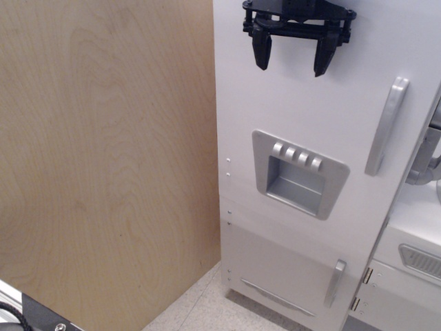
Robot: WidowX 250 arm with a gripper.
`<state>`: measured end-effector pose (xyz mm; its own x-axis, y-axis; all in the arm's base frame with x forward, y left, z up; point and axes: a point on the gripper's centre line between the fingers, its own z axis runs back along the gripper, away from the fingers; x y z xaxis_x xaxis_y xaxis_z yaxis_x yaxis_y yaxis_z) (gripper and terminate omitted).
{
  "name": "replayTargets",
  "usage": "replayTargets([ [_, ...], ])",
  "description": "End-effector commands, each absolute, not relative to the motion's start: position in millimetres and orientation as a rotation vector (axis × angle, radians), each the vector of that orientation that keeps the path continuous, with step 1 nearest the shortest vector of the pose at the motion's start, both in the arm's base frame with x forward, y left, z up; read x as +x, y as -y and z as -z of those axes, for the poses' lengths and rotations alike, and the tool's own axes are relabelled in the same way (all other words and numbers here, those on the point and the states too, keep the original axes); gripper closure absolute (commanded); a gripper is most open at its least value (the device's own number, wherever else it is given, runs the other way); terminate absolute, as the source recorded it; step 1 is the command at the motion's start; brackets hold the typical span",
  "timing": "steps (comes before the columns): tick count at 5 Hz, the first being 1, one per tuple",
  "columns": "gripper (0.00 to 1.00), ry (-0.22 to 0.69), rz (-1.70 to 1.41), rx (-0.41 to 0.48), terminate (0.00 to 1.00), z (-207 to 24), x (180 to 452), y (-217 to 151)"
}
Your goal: Close fridge
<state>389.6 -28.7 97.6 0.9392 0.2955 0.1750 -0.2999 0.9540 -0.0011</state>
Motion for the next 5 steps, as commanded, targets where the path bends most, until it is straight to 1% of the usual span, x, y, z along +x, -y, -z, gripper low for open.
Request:
replayTargets([
  [1, 0.00, 0.235, -0.317, 0.014, 0.00, -116.2, 403.4, 24.7],
  [2, 0.00, 0.239, -0.311, 0.012, 0.00, -117.8, 400.6, 25.4],
  [3, 0.00, 0.226, -0.248, 0.008, 0.00, -119.3, 360.9, 29.1],
  [4, 0.00, 0.196, -0.208, 0.000, 0.00, -125.4, 334.6, 31.2],
  [5, 0.00, 0.196, -0.208, 0.000, 0.00, -125.4, 334.6, 31.2],
])
